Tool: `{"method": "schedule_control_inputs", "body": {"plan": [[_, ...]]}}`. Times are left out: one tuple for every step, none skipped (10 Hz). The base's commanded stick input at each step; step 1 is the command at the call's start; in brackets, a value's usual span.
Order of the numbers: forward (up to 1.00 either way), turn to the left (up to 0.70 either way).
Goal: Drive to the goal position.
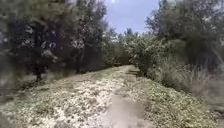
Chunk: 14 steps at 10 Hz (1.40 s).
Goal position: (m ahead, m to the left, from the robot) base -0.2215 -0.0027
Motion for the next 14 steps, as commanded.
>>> {"method": "schedule_control_inputs", "body": {"plan": [[0.50,0.01],[0.50,0.01],[0.50,0.01],[0.50,0.01],[0.50,0.01],[0.50,0.01],[0.50,0.01],[0.50,0.01],[0.50,0.01],[0.50,0.01],[0.50,0.01],[0.50,0.01],[0.50,0.01],[0.50,0.01]]}}
